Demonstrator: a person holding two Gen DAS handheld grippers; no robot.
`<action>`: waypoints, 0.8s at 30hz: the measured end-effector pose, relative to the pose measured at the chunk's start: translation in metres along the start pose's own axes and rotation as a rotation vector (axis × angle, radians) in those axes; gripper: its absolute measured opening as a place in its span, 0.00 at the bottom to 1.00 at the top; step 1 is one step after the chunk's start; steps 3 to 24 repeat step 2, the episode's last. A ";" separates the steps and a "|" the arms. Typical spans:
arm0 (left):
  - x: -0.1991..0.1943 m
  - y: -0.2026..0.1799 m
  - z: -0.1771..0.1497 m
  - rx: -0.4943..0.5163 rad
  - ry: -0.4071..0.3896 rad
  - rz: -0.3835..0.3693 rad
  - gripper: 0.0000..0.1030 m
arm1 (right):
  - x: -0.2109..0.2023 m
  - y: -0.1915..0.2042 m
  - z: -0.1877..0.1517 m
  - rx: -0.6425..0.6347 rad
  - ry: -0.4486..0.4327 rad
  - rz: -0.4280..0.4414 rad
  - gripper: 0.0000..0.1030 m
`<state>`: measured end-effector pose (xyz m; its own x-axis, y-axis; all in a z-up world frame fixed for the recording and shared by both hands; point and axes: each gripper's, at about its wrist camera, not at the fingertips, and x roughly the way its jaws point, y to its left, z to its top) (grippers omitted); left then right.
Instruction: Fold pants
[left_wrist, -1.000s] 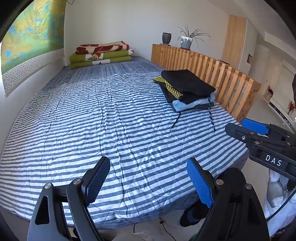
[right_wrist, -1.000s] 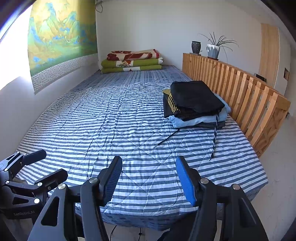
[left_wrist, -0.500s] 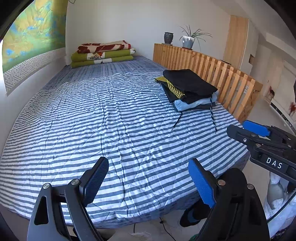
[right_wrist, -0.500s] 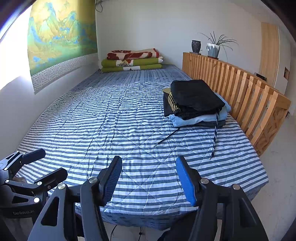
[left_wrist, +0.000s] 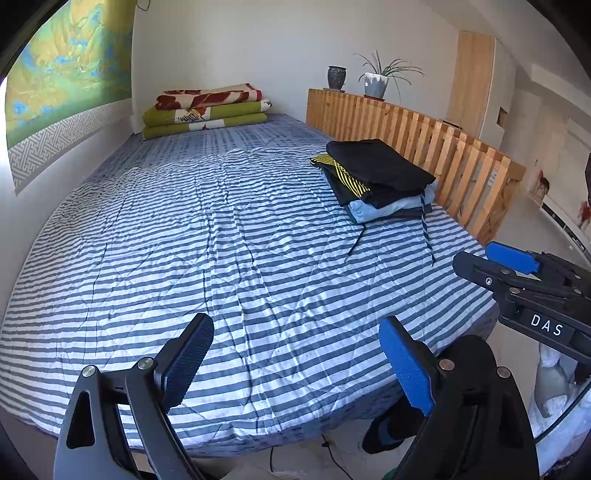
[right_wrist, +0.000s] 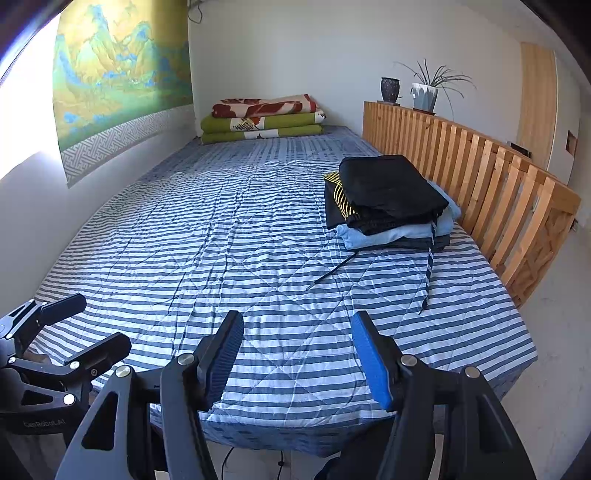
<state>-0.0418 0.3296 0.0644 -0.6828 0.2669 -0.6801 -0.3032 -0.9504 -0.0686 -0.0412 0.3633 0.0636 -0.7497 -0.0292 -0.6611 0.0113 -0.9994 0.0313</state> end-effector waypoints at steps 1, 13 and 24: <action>0.001 0.000 0.000 0.000 0.000 0.003 0.90 | 0.000 0.000 -0.001 0.000 0.001 0.000 0.55; 0.001 0.000 0.000 0.001 0.001 0.005 0.90 | 0.001 0.000 0.000 0.000 0.002 0.001 0.55; 0.001 0.000 0.000 0.001 0.001 0.005 0.90 | 0.001 0.000 0.000 0.000 0.002 0.001 0.55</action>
